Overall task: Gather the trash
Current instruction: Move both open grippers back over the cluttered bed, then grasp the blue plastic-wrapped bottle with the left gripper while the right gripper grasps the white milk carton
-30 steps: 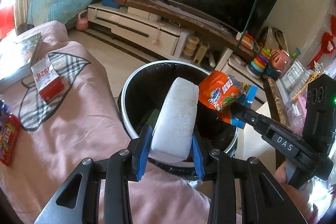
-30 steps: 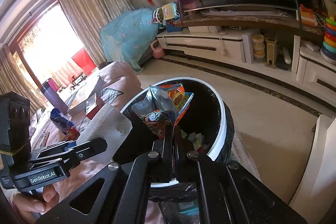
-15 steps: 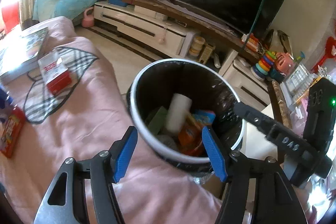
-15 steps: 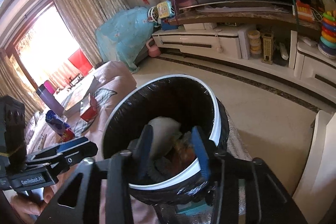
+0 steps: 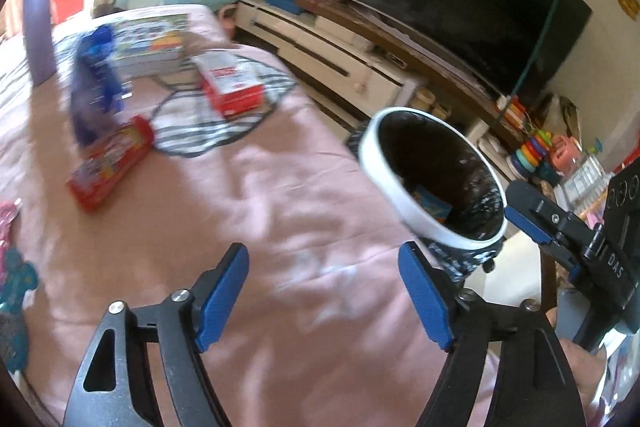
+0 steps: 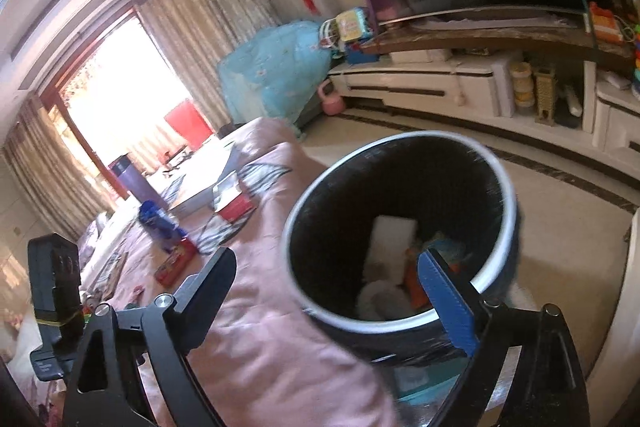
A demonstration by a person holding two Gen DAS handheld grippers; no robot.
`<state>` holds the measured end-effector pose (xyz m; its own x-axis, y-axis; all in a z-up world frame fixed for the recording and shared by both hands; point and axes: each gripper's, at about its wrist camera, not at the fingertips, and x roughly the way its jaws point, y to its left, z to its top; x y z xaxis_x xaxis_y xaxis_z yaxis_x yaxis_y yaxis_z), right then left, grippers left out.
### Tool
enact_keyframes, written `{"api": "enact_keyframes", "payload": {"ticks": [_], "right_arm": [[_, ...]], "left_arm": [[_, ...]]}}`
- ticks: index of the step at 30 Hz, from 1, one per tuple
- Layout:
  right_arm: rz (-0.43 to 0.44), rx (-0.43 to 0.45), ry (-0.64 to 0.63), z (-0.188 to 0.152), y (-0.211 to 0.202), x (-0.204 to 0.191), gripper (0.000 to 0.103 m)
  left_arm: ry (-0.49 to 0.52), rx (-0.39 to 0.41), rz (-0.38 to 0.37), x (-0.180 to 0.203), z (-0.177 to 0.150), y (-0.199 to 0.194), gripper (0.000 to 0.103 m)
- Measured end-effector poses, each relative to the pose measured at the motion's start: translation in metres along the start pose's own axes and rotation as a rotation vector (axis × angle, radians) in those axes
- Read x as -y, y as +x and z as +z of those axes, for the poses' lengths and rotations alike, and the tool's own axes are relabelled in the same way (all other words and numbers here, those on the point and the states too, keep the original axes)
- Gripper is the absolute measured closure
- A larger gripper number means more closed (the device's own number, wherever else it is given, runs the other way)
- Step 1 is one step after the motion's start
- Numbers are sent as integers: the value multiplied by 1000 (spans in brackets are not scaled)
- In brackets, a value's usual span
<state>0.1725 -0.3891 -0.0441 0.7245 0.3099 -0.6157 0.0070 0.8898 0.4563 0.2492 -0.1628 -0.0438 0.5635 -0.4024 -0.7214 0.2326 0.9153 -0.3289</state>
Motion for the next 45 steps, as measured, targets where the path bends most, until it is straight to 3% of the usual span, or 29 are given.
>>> {"api": "enact_keyframes", "payload": {"ticks": [19,34,45], "right_arm": [[92,-113,-131,-26,50,-90,8],[110,-158,-229,-16,98,-131,5],[82,-214,-253,6,156,-138,5]], "left_arm": [[-143,59,97,-100,-11,-65,24],[-162,77,161,-132,11,-57,24],[-165,82,185,-147,58,-29,24]]}}
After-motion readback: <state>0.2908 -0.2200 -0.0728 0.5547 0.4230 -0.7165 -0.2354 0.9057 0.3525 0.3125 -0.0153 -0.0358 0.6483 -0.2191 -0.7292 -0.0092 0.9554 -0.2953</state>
